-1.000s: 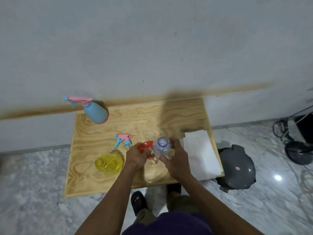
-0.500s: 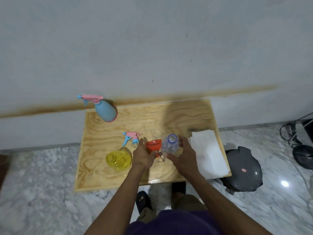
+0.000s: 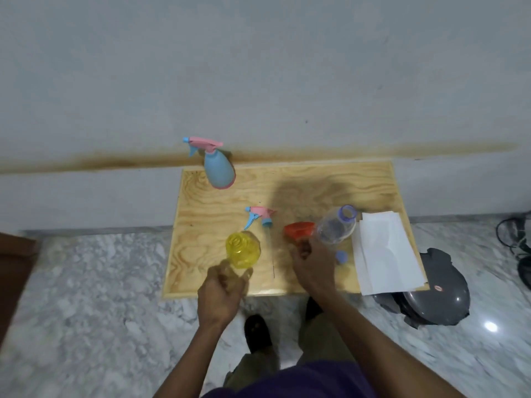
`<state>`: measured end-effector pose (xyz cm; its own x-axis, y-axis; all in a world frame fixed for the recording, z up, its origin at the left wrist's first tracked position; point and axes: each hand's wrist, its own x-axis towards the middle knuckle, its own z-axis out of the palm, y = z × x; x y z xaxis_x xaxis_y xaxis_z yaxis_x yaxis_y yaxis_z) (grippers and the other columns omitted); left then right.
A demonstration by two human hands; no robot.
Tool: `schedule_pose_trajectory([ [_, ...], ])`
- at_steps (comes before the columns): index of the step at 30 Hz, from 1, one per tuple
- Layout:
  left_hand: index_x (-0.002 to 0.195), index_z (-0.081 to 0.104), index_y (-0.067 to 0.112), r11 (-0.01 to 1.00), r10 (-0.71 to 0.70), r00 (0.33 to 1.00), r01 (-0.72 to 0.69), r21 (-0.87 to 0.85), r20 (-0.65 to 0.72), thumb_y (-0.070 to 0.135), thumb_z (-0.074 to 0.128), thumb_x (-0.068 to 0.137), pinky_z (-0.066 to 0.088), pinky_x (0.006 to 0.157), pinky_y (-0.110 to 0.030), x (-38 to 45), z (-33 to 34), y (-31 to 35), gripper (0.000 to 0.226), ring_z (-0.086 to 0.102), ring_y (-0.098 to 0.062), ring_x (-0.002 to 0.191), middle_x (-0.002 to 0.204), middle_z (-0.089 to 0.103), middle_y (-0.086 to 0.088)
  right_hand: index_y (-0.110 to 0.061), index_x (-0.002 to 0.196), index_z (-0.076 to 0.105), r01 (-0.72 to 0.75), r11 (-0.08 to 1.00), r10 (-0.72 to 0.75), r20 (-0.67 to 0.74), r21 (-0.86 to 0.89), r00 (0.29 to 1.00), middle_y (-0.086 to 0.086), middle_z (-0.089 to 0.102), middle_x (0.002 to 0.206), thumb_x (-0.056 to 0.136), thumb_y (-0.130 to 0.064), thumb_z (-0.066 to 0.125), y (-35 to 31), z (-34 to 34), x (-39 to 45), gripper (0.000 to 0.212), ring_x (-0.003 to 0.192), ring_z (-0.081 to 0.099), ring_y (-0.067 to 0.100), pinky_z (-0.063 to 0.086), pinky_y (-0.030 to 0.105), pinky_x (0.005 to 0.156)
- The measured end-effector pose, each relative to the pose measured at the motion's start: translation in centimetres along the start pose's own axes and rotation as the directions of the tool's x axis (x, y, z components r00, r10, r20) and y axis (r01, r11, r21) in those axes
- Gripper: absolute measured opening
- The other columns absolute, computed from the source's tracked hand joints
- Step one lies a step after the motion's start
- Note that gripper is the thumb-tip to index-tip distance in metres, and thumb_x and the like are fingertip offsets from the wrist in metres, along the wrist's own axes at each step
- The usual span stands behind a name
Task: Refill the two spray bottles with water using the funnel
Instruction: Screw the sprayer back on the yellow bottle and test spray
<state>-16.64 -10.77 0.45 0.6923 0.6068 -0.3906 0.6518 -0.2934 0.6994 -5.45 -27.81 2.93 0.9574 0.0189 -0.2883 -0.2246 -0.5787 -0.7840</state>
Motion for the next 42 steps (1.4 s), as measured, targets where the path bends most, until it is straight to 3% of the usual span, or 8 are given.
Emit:
schedule_pose_trajectory([
  [6, 0.15, 0.039, 0.017, 0.985, 0.122, 0.992, -0.125, -0.117, -0.033, 0.036, 0.091, 0.069, 0.043, 0.1, -0.03, 3.2, -0.1, 1.0, 0.098, 0.05, -0.017, 0.128, 0.147, 0.048, -0.002, -0.004, 0.121, 0.063, 0.09, 0.944, -0.029, 0.192, -0.318, 0.981, 0.016, 0.066, 0.122, 0.096, -0.017, 0.054, -4.7, 3.3, 4.7, 0.03, 0.112, 0.06, 0.033, 0.039, 0.034, 0.09],
  [9, 0.142, 0.047, 0.026, 0.968, 0.157, 0.988, -0.156, -0.195, -0.013, 0.03, 0.094, 0.065, 0.044, 0.098, -0.023, 4.2, 0.5, 1.5, 0.09, 0.051, -0.01, 0.128, 0.144, 0.052, 0.003, -0.002, 0.131, 0.055, 0.188, 0.852, -0.032, 0.31, -0.488, 0.95, 0.019, 0.057, 0.134, 0.102, -0.022, 0.049, -5.0, 4.7, 7.2, 0.037, 0.122, 0.053, 0.036, 0.039, 0.035, 0.097],
  [18, 0.135, 0.058, 0.025, 0.944, 0.181, 0.983, -0.179, -0.279, -0.019, 0.026, 0.094, 0.067, 0.054, 0.093, -0.023, 5.1, 0.9, 1.5, 0.077, 0.062, -0.002, 0.117, 0.127, 0.067, 0.013, -0.015, 0.116, 0.059, 0.228, 0.621, -0.02, 0.275, -0.75, 0.961, 0.01, 0.064, 0.12, 0.089, -0.05, 0.06, -4.9, 9.3, 12.6, 0.044, 0.117, 0.054, 0.033, 0.038, 0.042, 0.097],
  [26, 0.135, 0.058, 0.029, 0.952, 0.17, 0.985, -0.171, -0.254, -0.027, 0.025, 0.091, 0.071, 0.053, 0.099, -0.032, 6.3, 0.9, 2.1, 0.073, 0.06, -0.003, 0.121, 0.128, 0.066, 0.013, -0.017, 0.119, 0.055, 0.105, 0.623, 0.131, 0.237, -0.775, 0.963, 0.007, 0.062, 0.124, 0.089, -0.038, 0.061, -5.0, 10.6, 13.9, 0.037, 0.118, 0.055, 0.03, 0.034, 0.043, 0.099],
  [32, 0.131, 0.058, 0.028, 0.938, 0.194, 0.971, -0.226, -0.264, -0.142, 0.034, 0.09, 0.07, 0.054, 0.097, -0.041, 6.9, -1.6, 1.9, 0.068, 0.06, -0.011, 0.119, 0.125, 0.064, 0.011, -0.013, 0.119, 0.057, -0.07, 0.876, 0.187, 0.201, -0.478, 0.962, 0.011, 0.063, 0.124, 0.083, -0.053, 0.064, -8.4, 9.6, 13.9, 0.054, 0.12, 0.058, 0.033, 0.042, 0.042, 0.099],
  [36, 0.129, 0.054, 0.033, 0.89, 0.23, 0.953, -0.288, -0.354, -0.197, 0.04, 0.084, 0.071, 0.057, 0.092, -0.042, 7.1, -4.9, 2.7, 0.065, 0.064, -0.017, 0.112, 0.121, 0.064, 0.01, -0.011, 0.084, 0.069, 0.005, 0.994, 0.005, 0.095, -0.106, 0.995, 0.007, 0.072, 0.085, 0.078, -0.055, 0.071, -13.4, 7.7, 12.6, 0.044, 0.086, 0.068, 0.025, 0.047, 0.034, 0.069],
  [39, 0.119, 0.048, 0.043, 0.84, 0.269, 0.933, -0.349, -0.415, -0.241, 0.04, 0.084, 0.069, 0.058, 0.083, -0.03, 6.8, -7.7, 3.8, 0.062, 0.066, -0.008, 0.101, 0.11, 0.062, 0.026, -0.015, 0.083, 0.071, 0.132, 0.974, -0.116, -0.099, 0.185, 0.988, 0.0, 0.068, 0.074, 0.079, -0.048, 0.077, -18.2, 4.7, 10.0, 0.033, 0.07, 0.06, 0.012, 0.052, 0.037, 0.073],
  [42, 0.122, 0.048, 0.046, 0.805, 0.348, 0.897, -0.435, -0.402, -0.273, 0.048, 0.08, 0.073, 0.054, 0.083, -0.019, 6.2, -9.9, 4.7, 0.059, 0.064, -0.003, 0.103, 0.114, 0.062, 0.026, -0.01, 0.079, 0.069, 0.261, 0.861, -0.184, -0.213, 0.436, 0.96, 0.019, 0.067, 0.075, 0.077, -0.044, 0.08, -22.2, 2.0, 6.6, 0.036, 0.067, 0.058, 0.014, 0.055, 0.047, 0.068],
])
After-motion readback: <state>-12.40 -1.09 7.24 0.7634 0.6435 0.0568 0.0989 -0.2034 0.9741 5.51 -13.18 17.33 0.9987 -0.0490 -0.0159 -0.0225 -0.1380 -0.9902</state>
